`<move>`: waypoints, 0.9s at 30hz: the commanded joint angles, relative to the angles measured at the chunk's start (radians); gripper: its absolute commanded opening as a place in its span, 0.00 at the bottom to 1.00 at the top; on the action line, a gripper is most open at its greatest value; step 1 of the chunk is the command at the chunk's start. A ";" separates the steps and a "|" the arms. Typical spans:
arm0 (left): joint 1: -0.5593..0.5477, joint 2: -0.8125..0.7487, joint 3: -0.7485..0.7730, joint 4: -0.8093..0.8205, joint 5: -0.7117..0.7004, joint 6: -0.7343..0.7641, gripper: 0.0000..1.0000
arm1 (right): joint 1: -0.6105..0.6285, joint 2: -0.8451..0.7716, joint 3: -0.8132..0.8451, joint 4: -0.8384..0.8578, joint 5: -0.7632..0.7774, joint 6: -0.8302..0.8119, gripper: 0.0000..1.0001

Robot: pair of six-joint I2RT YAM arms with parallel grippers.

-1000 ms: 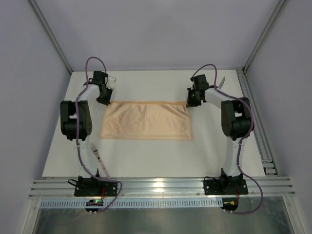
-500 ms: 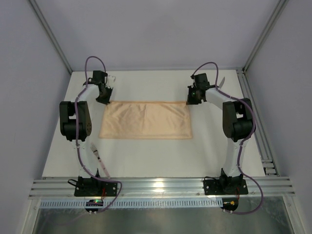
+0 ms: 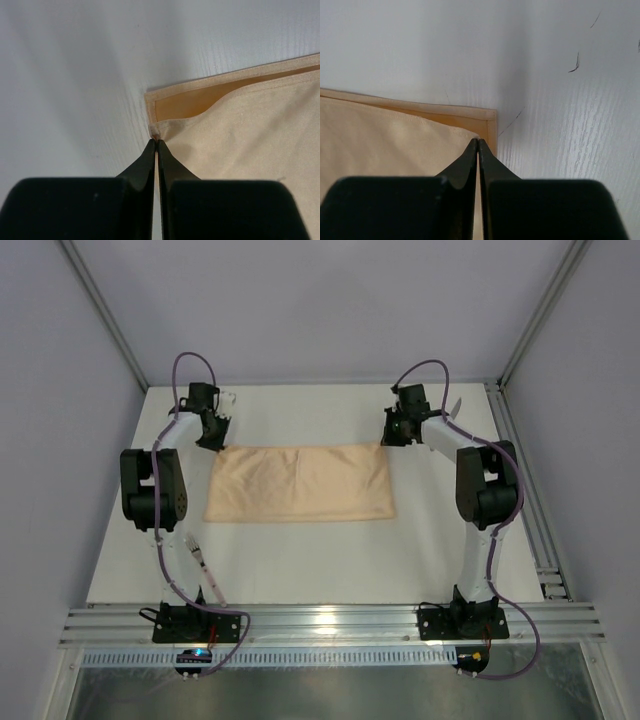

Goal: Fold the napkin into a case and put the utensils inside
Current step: Smooth out the rectangle-folded napkin at the center of the board, then pick up the rectangle-folded napkin from the center of the board.

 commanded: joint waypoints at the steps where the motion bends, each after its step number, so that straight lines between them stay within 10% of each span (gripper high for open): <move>1: 0.008 -0.037 0.008 0.043 -0.008 -0.013 0.00 | -0.001 0.032 0.058 0.017 0.028 0.016 0.04; 18: 0.011 0.008 0.026 0.044 -0.036 -0.012 0.00 | -0.001 0.078 0.089 0.026 0.034 0.035 0.04; 22: 0.011 -0.005 0.015 0.041 -0.031 -0.009 0.26 | -0.001 0.071 0.095 -0.003 0.040 0.028 0.33; 27: 0.011 -0.080 0.006 0.037 -0.023 -0.014 0.31 | -0.001 -0.046 0.054 -0.015 0.080 0.018 0.49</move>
